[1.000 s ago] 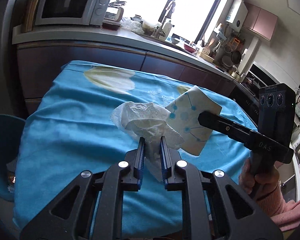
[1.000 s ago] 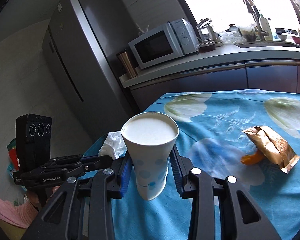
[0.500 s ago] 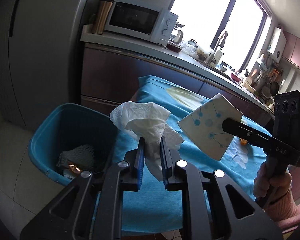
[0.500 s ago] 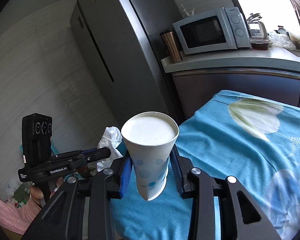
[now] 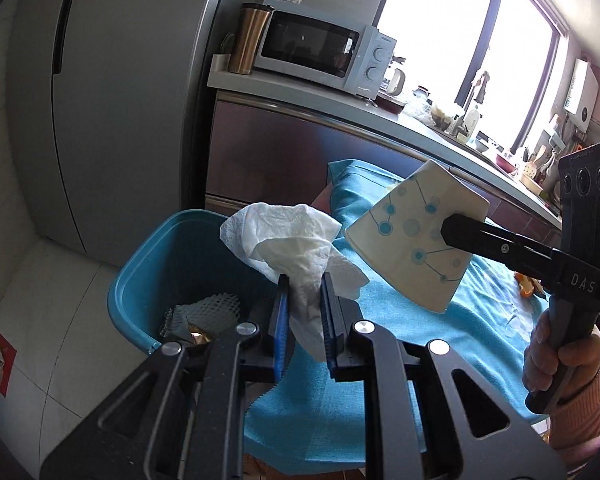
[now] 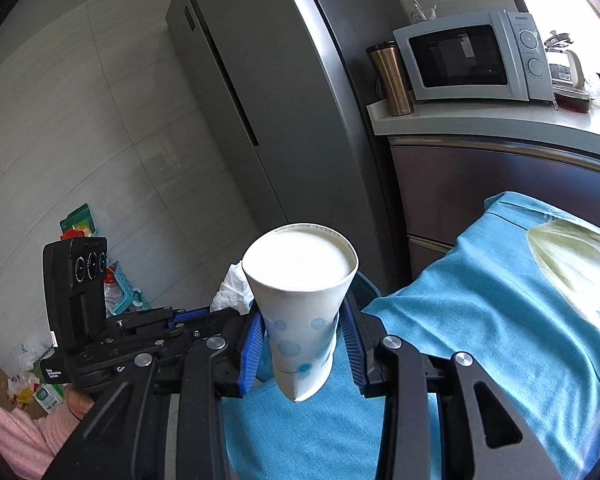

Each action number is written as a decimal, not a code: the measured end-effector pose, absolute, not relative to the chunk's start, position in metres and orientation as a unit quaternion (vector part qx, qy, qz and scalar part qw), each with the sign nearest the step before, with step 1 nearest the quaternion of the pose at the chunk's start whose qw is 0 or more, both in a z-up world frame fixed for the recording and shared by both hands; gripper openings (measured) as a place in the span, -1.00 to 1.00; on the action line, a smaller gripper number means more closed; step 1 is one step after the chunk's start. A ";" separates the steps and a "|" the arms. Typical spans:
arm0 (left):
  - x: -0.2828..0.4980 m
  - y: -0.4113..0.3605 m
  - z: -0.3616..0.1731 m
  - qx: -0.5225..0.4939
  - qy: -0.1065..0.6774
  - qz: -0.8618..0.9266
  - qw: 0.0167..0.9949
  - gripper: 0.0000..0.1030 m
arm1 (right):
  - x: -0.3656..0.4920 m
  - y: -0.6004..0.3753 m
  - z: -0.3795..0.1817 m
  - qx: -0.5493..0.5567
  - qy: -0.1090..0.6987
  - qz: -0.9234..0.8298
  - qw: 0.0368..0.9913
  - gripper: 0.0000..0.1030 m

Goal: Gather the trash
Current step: 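Carry the paper cup and white tissue over to the teal bin, then open the left gripper to drop the tissue while the right gripper drops the cup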

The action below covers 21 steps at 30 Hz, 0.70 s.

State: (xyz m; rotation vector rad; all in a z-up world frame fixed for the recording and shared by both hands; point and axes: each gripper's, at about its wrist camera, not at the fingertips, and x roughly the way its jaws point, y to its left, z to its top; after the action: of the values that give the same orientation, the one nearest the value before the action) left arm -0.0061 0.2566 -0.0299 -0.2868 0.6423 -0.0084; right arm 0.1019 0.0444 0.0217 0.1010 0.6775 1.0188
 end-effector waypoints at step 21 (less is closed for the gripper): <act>0.036 0.297 -0.071 -0.132 0.360 0.064 0.921 -0.60 | 0.137 0.116 -0.004 0.018 0.362 0.476 0.801 -0.32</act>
State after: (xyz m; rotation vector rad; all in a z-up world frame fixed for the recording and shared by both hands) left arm 0.0364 0.2970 -0.0707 -0.2718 0.7389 0.1322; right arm 0.1369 0.1159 -0.0044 0.0382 0.7759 1.0202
